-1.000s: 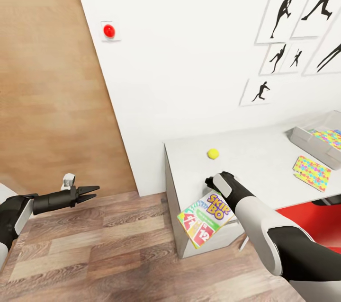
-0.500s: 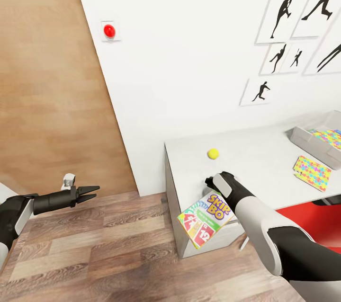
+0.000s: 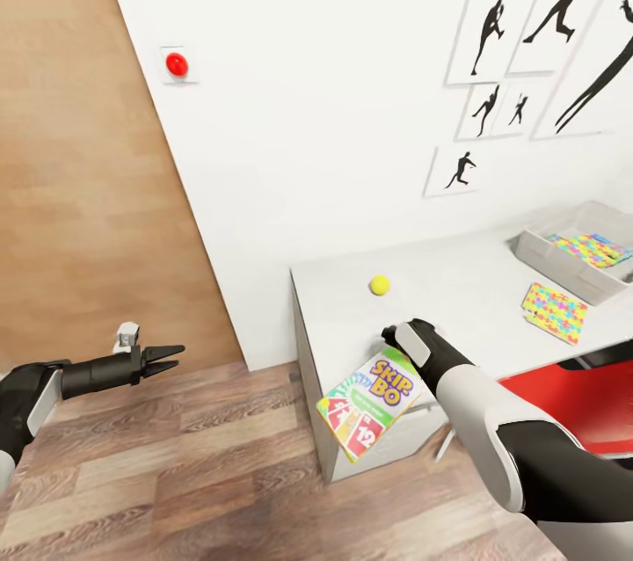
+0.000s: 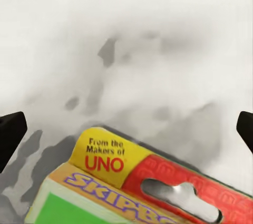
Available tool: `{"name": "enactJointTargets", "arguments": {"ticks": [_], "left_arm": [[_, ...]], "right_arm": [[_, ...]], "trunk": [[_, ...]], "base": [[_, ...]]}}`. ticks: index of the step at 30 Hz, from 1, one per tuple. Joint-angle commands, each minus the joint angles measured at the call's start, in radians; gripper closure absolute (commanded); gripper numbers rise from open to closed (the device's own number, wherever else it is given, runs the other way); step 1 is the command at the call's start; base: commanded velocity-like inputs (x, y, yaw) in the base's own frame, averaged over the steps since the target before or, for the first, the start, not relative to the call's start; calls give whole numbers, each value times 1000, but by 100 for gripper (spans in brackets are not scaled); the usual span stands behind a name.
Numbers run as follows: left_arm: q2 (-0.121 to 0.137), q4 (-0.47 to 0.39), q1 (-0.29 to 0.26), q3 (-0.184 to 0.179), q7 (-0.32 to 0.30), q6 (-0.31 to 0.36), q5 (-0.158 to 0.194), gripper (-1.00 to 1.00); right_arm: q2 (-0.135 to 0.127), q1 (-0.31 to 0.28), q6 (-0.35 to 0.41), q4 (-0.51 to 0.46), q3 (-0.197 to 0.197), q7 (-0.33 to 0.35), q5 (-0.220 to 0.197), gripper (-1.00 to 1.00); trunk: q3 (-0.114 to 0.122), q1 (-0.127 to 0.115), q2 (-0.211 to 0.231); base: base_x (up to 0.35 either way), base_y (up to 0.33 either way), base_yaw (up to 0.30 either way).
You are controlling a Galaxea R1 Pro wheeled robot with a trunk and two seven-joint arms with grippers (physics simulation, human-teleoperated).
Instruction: Put all the toys in the child's room - the three board games (two on the bed and one on the table), the two jigsaw puzzles on the table, and the tennis ball on the table - inside the toy box on the table in the child's room.
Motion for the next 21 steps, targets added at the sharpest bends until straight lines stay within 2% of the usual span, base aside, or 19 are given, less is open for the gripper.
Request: {"name": "enactJointTargets", "arguments": {"ticks": [1, 15, 18, 21], "left_arm": [[0, 0, 0, 0, -2, 9, 3, -100], [0, 0, 0, 0, -2, 9, 3, -100], [0, 0, 0, 0, -2, 9, 3, -100], [0, -1, 0, 0, -2, 9, 3, -100]], "right_arm": [[-1, -1, 4, -2, 8, -7, -6, -100], [-1, -1, 1, -18, 10, 20, -6, -100], [-1, -2, 2, -39, 9, 24, -6, -100], [-1, -1, 3, -102, 9, 41, -6, -100]], "trunk": [[-1, 1, -2], [16, 1, -2], [20, 1, -2], [24, 1, -2]], "base": [[0, 0, -201], [0, 0, -202], [0, 0, -202], [0, 0, -202]]}}
